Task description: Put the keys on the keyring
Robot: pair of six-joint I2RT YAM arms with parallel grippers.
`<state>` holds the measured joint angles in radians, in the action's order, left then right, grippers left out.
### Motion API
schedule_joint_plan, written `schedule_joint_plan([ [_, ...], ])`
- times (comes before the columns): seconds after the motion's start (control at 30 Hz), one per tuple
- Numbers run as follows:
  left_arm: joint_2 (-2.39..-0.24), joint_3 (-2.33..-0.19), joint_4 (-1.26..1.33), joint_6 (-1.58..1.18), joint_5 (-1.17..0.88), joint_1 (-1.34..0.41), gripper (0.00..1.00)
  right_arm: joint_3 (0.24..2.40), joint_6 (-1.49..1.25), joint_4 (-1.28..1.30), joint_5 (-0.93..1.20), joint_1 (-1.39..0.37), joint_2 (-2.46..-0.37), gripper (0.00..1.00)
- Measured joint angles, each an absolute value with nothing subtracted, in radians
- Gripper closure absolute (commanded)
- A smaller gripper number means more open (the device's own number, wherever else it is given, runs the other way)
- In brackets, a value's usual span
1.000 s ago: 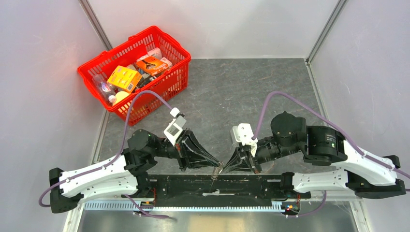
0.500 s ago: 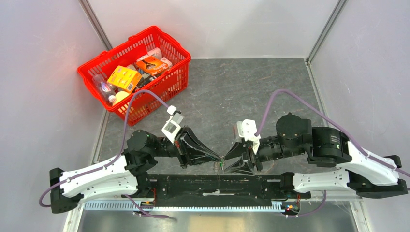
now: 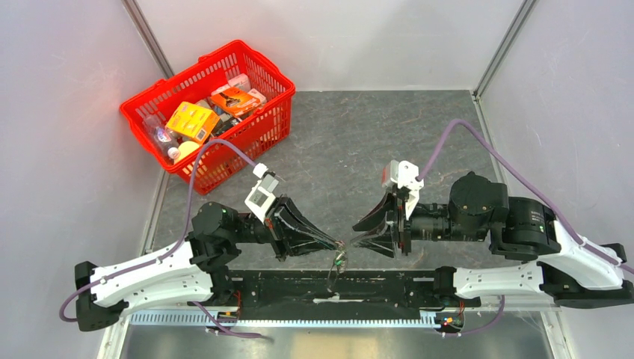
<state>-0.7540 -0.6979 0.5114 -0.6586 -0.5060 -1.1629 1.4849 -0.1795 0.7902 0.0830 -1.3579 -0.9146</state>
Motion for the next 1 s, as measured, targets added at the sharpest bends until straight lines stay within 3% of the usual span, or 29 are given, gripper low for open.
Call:
schedule_joint_plan([
  [1.0, -0.703, -0.696, 0.506, -0.657, -0.421, -1.163, 0.98, 1.467, -0.499, 0.633, 0.044, -1.358, -0.953, 0.63],
])
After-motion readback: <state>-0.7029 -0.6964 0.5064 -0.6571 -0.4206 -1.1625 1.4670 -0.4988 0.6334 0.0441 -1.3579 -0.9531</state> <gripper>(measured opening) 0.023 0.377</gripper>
